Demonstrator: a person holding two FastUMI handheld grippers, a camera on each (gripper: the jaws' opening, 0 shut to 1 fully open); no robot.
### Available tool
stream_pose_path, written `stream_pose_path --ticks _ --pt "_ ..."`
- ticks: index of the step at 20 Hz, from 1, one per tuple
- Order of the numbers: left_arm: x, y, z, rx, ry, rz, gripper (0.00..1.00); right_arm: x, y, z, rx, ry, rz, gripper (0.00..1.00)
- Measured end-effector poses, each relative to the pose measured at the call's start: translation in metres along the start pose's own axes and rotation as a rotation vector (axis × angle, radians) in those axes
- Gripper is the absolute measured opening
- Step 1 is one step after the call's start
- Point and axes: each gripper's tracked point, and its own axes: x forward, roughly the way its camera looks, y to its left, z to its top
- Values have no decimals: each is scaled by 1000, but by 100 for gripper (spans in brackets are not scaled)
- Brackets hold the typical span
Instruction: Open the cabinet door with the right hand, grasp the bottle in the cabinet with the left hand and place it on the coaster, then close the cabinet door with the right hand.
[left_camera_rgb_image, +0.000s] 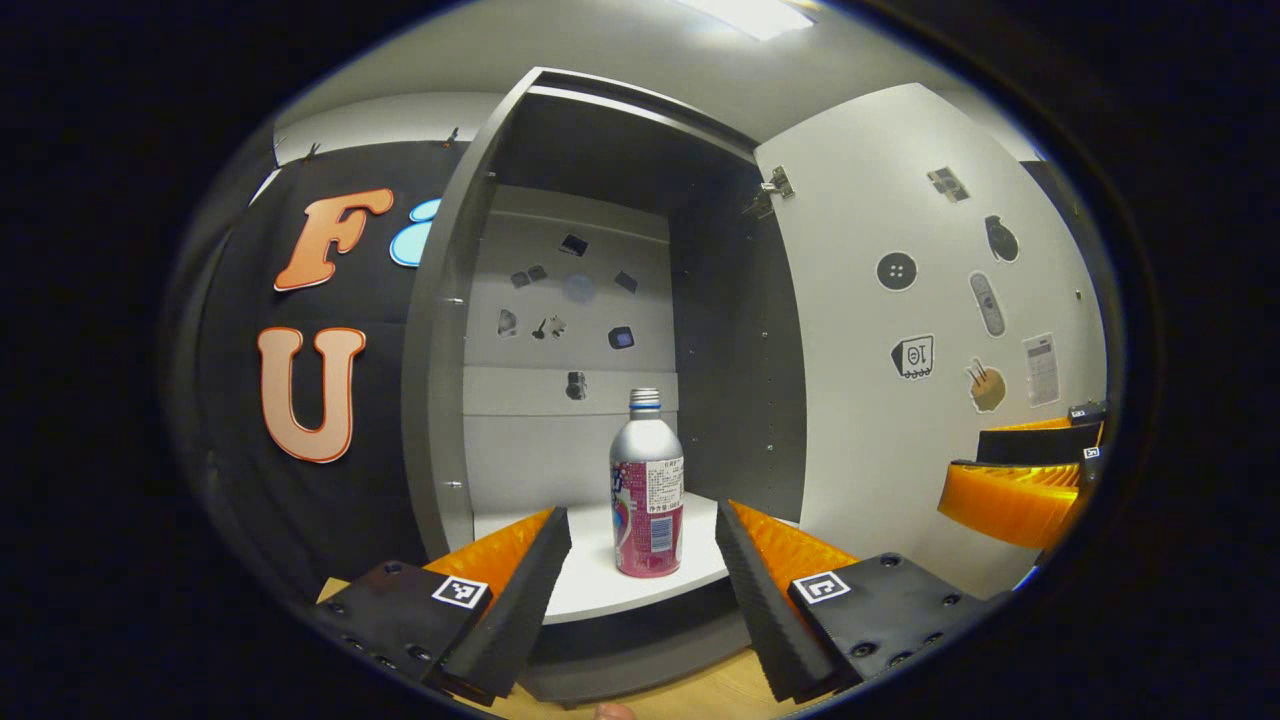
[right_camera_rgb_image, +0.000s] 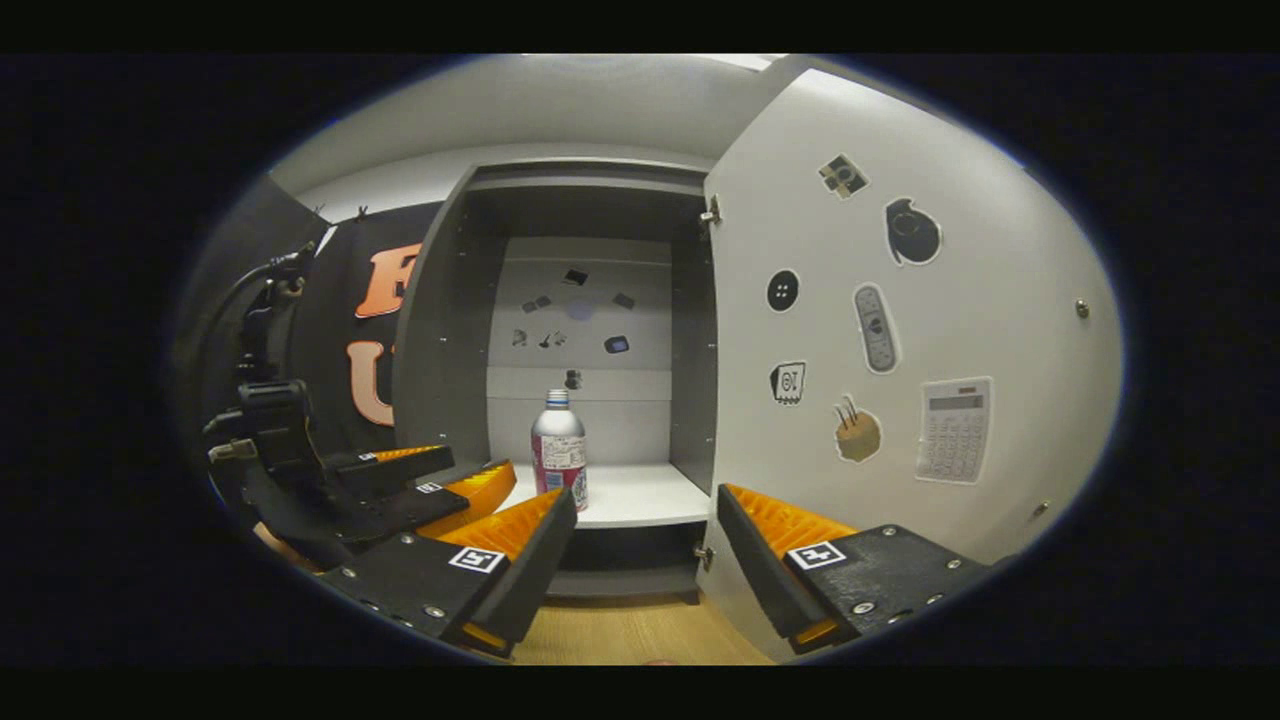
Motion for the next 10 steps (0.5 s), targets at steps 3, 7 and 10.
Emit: stream_pose_path --ticks 3,7,10 --pt "24 -3 -6 -1 -2 5 95 19 -6 -4 -4 -3 13 89" --pt "62 -6 -22 -18 15 7 95 38 -6 -13 -17 -10 51 89" --pt "88 -2 -33 -6 26 17 95 51 -6 -24 -52 -1 57 89"
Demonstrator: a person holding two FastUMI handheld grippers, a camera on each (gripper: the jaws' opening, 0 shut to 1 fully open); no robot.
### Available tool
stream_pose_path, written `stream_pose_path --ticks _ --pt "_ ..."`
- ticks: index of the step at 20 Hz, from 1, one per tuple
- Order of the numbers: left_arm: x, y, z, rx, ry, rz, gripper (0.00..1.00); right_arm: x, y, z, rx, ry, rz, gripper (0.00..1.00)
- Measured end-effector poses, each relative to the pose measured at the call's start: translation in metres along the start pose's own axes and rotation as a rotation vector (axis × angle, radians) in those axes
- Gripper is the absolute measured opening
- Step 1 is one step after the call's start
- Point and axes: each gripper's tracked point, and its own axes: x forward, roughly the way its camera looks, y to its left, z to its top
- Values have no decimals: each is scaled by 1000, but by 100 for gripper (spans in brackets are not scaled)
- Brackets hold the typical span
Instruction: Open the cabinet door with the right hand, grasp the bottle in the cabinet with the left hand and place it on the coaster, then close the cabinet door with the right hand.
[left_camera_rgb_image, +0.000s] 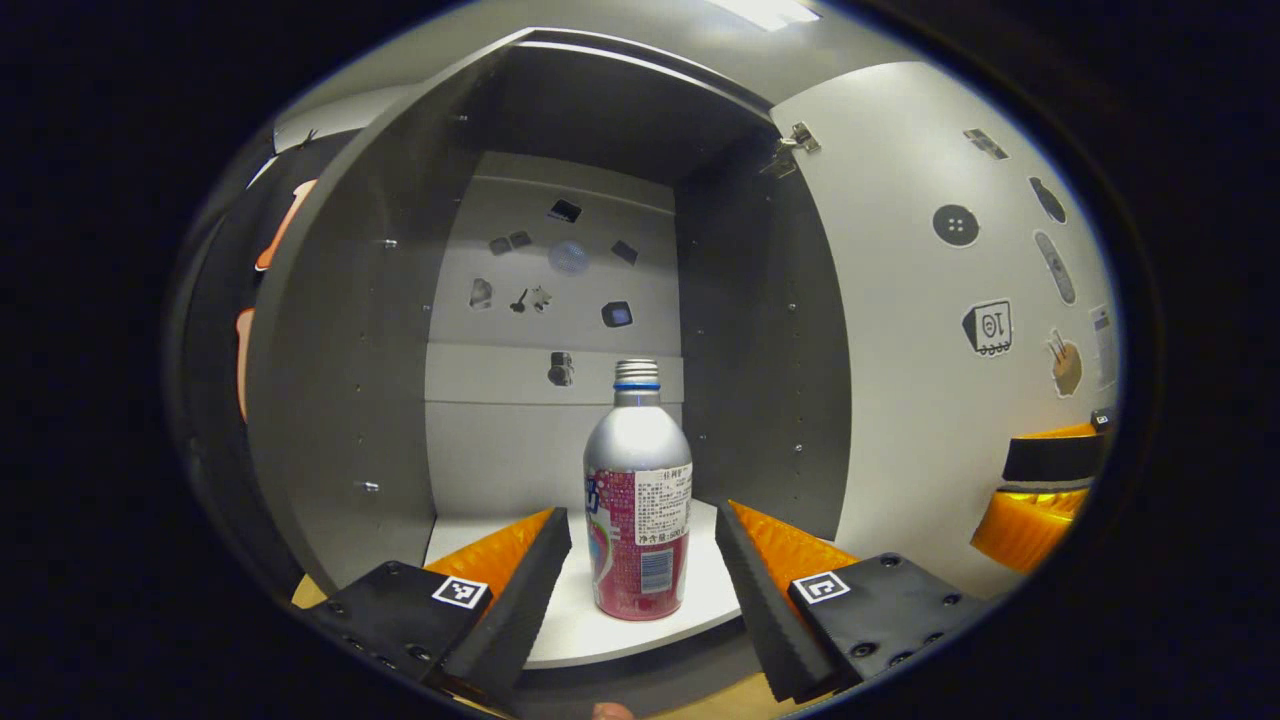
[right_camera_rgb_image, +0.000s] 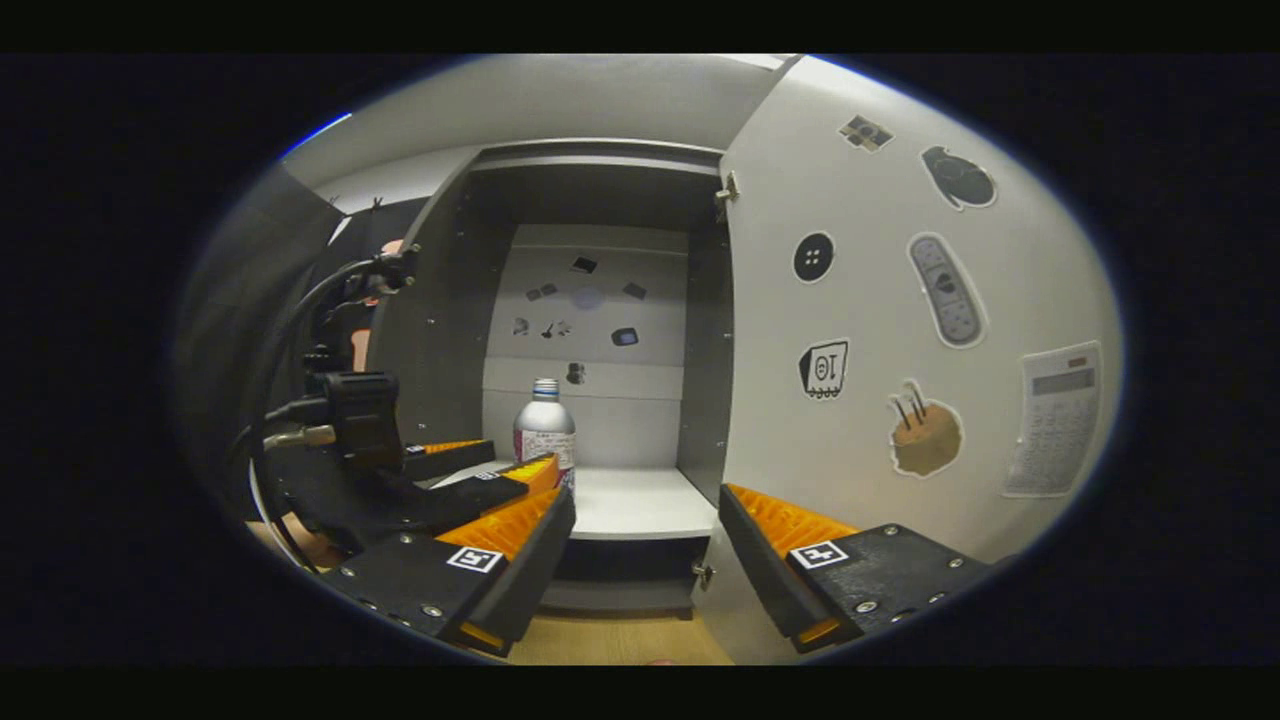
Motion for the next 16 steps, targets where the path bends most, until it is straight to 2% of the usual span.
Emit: stream_pose_path --ticks 3,4,5,16 --pt "19 3 -11 9 17 7 95 10 -3 -6 -13 -8 -3 89" --pt "24 2 -14 12 21 6 95 12 -3 -8 -10 -8 -3 94" --pt "29 2 -16 15 23 5 95 14 -3 -10 -5 -6 3 89" --pt "47 -3 -26 49 56 27 93 16 -8 -14 13 -6 54 89"
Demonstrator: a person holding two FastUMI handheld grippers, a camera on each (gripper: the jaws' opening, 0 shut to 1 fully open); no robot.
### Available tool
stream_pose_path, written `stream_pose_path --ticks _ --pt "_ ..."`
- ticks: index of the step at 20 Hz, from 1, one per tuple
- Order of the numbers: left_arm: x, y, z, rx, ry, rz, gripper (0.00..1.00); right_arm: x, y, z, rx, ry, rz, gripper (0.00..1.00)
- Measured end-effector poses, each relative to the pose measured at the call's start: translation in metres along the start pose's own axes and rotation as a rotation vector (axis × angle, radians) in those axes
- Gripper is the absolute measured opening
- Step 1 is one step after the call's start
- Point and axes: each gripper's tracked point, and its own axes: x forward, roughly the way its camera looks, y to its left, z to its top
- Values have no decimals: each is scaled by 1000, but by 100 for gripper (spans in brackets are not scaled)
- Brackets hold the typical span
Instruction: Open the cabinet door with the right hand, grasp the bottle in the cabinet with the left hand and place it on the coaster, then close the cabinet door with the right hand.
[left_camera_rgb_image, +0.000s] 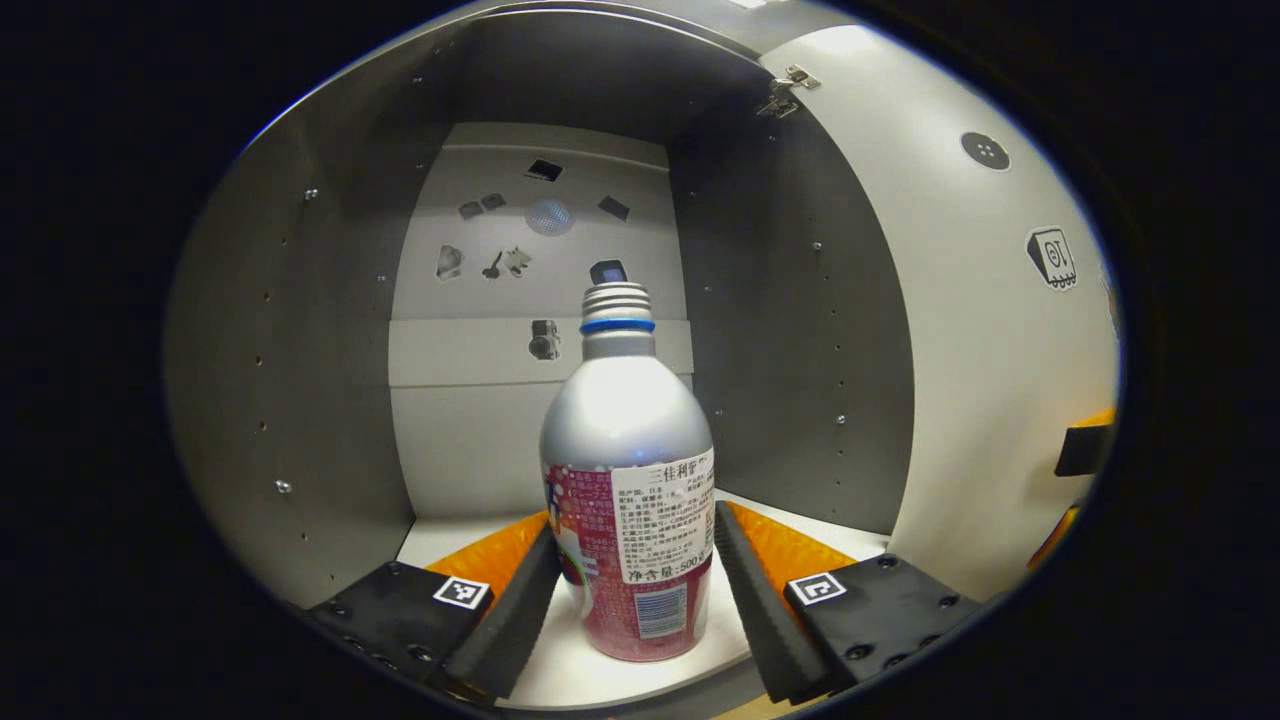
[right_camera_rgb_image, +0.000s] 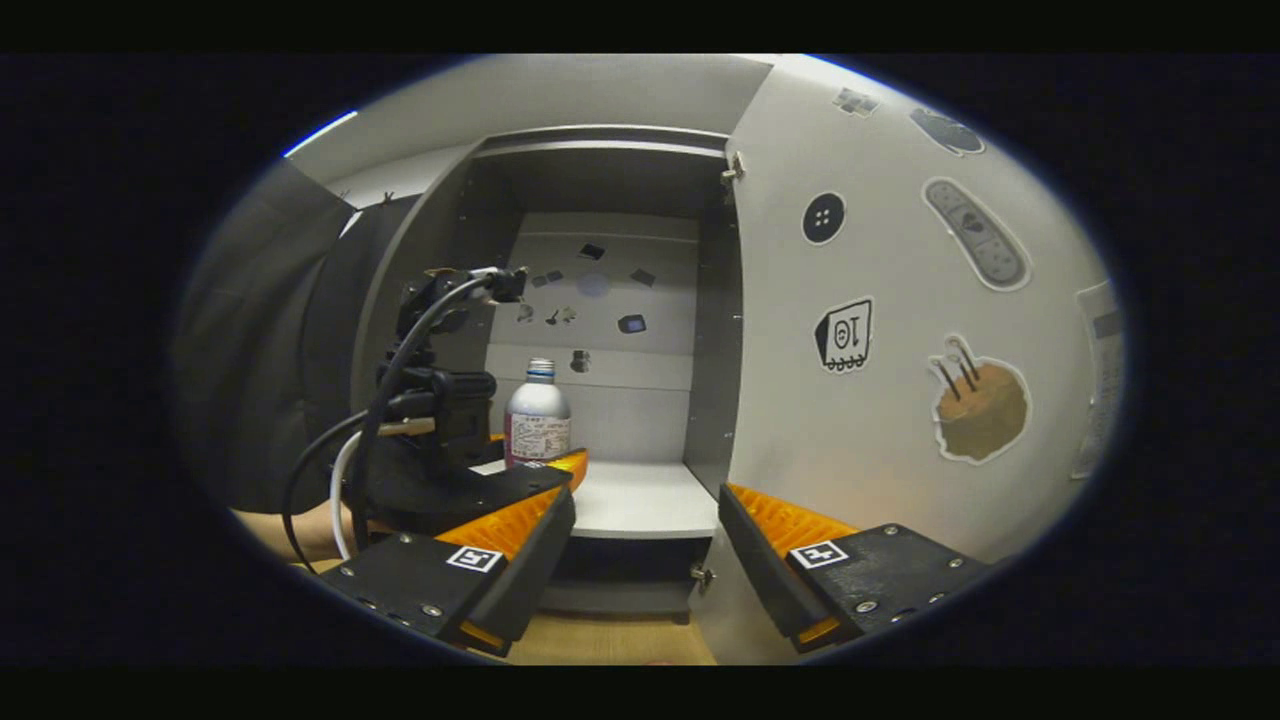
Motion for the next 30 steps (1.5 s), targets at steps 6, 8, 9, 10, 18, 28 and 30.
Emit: stream_pose_path --ticks 6,8,9,10,18,28,30 --pt "-17 8 8 -7 -41 61 85 -7 -4 1 42 -3 36 89" --pt "-30 9 15 -20 -56 71 83 -11 -3 4 50 -13 57 89" --pt "-37 10 19 -28 -63 76 82 -13 -3 4 47 -14 66 89" --pt "-45 11 24 -35 -73 86 83 -15 -1 6 42 -17 76 89" --pt "-130 24 32 -56 -69 146 83 -42 23 5 34 -6 145 89" --pt "-232 57 6 -117 -25 116 83 -114 78 10 25 -4 53 89" --pt "-254 63 0 -108 -22 95 83 -137 89 6 29 2 12 89"
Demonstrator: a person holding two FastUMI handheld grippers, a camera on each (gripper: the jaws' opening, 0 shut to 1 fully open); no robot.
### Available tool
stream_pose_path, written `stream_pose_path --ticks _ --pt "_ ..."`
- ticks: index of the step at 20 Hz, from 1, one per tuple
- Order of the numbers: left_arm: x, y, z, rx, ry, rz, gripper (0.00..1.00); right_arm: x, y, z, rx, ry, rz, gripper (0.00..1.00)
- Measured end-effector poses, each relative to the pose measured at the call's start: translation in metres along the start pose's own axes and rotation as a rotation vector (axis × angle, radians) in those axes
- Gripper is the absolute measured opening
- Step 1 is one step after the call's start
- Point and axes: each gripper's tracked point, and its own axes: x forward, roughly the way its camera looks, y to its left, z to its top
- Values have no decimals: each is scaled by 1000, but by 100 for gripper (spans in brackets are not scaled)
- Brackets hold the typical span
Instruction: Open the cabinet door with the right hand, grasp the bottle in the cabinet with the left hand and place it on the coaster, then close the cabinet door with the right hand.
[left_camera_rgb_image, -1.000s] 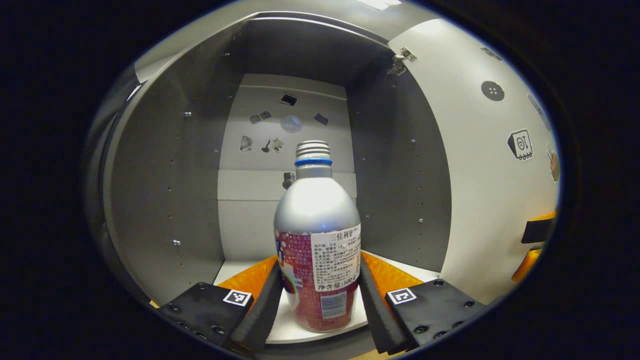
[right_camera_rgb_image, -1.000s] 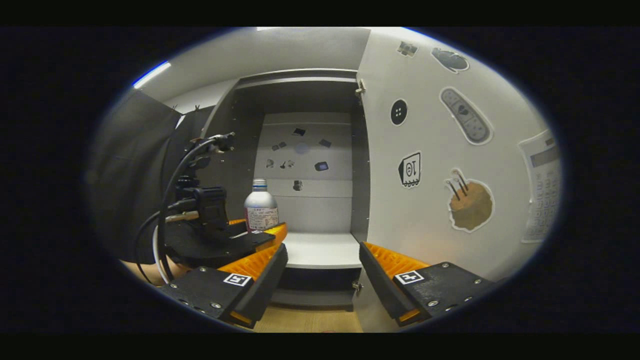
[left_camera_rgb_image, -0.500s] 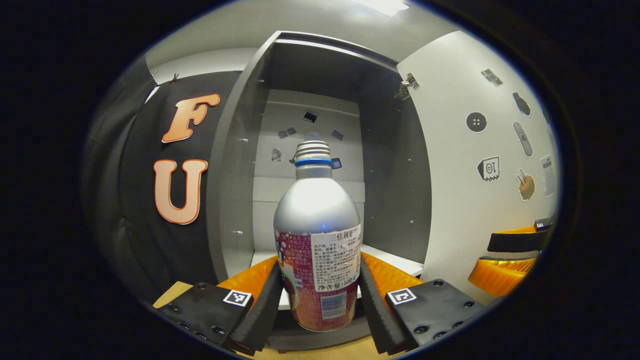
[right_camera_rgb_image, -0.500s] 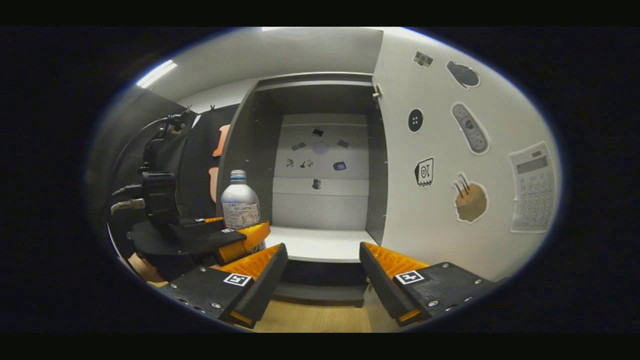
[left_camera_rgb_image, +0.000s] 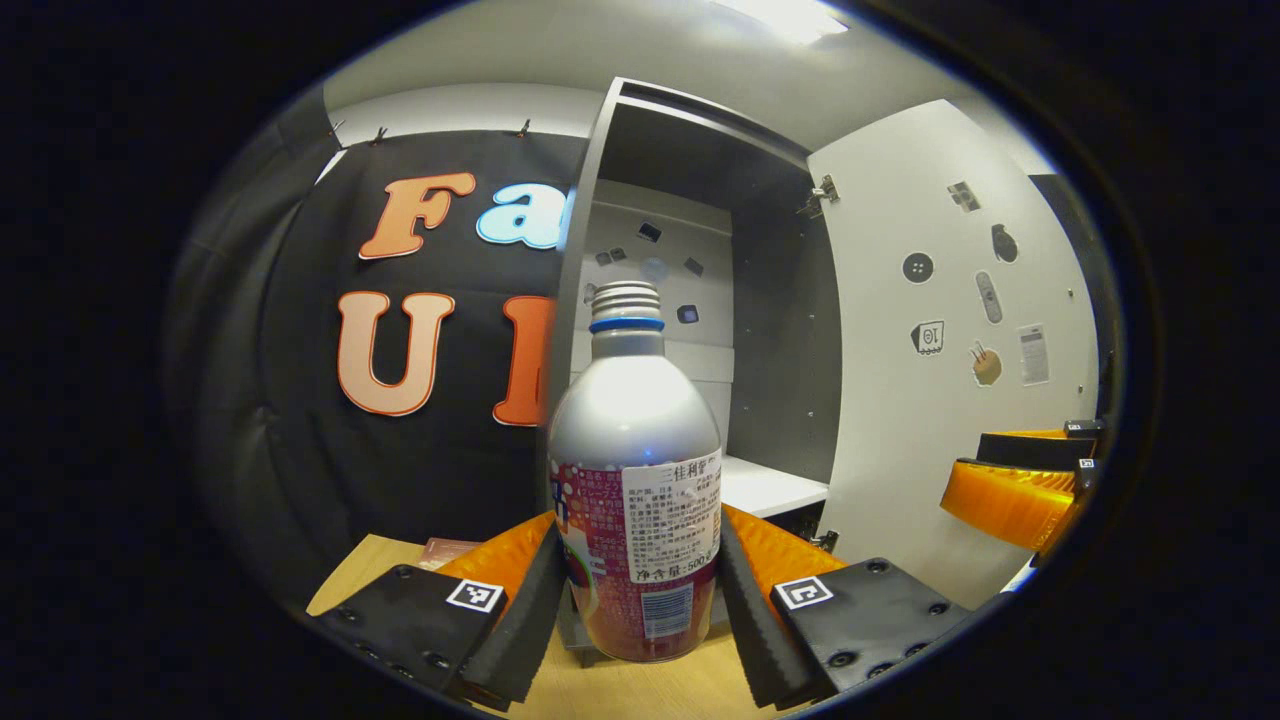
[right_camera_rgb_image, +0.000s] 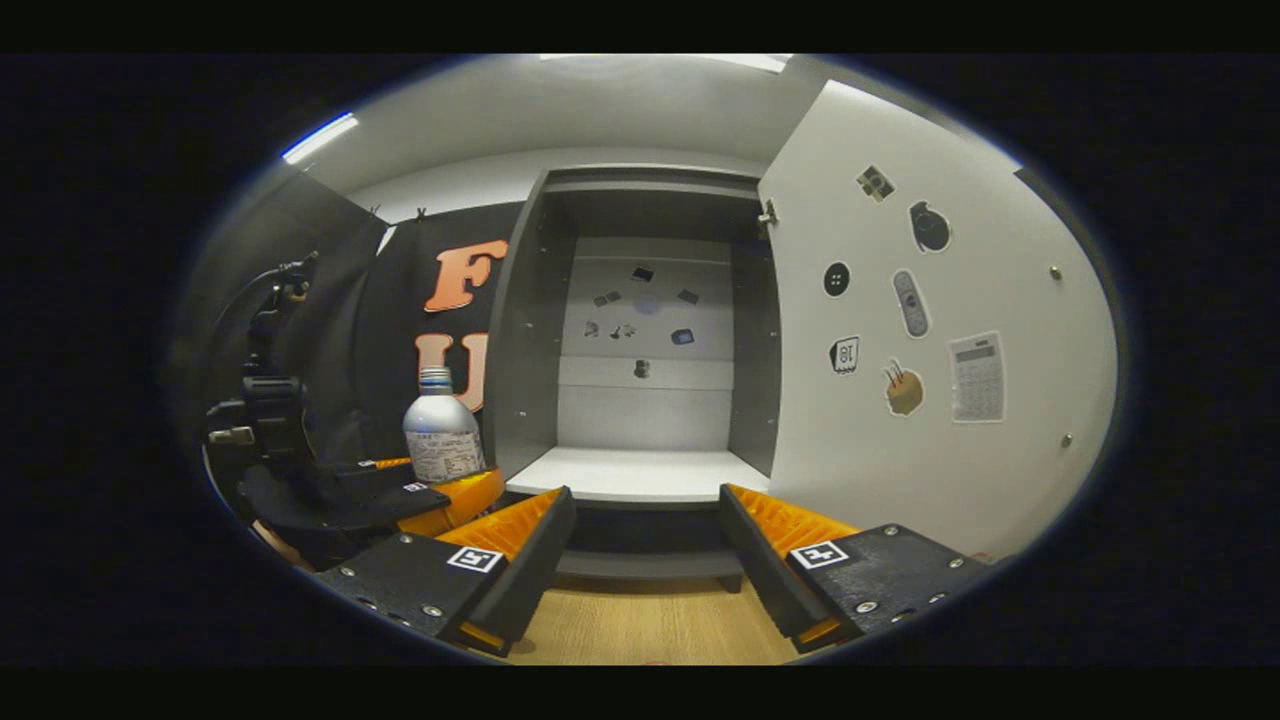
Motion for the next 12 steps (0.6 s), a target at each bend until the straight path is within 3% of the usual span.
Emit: stream_pose_path --ticks 6,12 --pt "-56 16 -26 13 16 -89 84 -61 21 -10 -18 39 -110 89" --pt "-95 2 -86 54 1 -118 84 -99 19 -20 -43 73 -134 89"
